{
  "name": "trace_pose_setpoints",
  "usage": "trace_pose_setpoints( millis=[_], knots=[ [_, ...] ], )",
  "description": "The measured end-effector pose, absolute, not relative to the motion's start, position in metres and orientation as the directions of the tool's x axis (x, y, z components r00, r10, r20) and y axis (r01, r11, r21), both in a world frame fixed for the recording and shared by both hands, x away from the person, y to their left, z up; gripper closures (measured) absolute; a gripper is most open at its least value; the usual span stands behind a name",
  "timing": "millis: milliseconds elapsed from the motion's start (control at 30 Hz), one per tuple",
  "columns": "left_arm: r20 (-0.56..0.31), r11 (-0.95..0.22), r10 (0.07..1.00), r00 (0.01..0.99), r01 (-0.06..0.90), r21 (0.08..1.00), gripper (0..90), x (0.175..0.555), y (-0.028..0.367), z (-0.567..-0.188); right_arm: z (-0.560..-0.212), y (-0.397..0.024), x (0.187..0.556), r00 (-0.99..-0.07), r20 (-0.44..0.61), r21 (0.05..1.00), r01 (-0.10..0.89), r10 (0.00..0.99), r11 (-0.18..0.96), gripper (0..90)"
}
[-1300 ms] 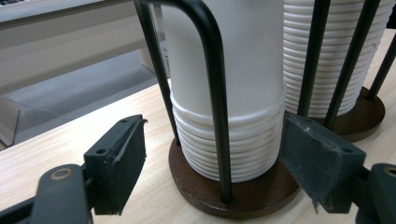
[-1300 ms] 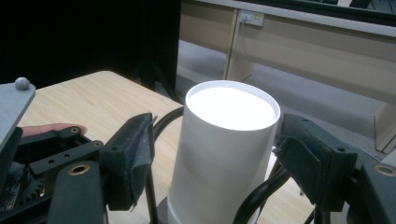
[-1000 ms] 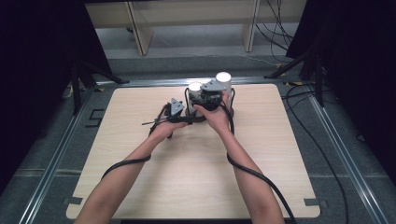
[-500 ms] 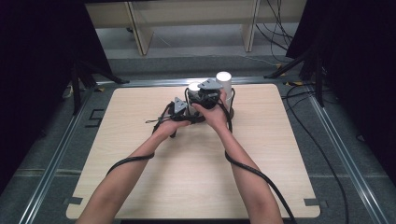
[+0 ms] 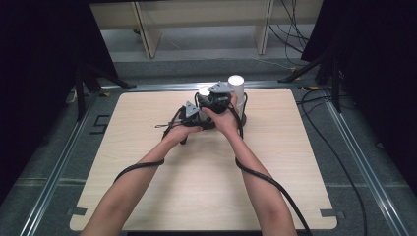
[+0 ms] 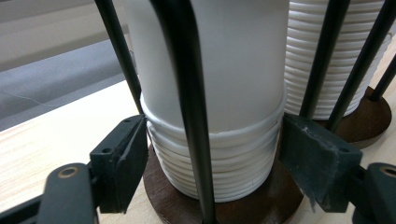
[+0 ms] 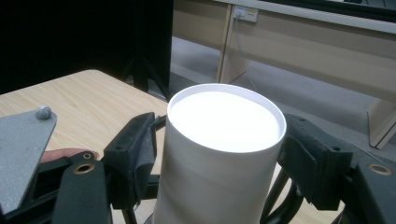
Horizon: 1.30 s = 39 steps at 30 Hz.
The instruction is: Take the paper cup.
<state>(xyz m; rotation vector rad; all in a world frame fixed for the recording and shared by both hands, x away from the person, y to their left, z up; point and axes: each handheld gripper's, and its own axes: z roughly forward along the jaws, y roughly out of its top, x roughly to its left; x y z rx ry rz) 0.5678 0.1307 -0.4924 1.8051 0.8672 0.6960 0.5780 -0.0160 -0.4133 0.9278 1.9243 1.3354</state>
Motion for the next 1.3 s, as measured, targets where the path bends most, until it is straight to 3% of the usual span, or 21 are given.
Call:
trace_pose_setpoints(
  millis=[733, 1300],
  knots=[
    [0.059, -0.259, 0.81, 0.584, 0.265, 0.929, 24.2, 0.57, 0.131, -0.492, -0.412, -0.016, 0.577, -0.557, -0.064, 0.955, 0.208, 0.828, 0.214, 35.5],
    [0.086, -0.289, 0.805, 0.586, 0.262, 0.921, 24.8, 0.57, 0.131, -0.491, -0.391, -0.018, 0.573, -0.544, -0.089, 0.969, 0.146, 0.834, 0.198, 35.9]
  ],
)
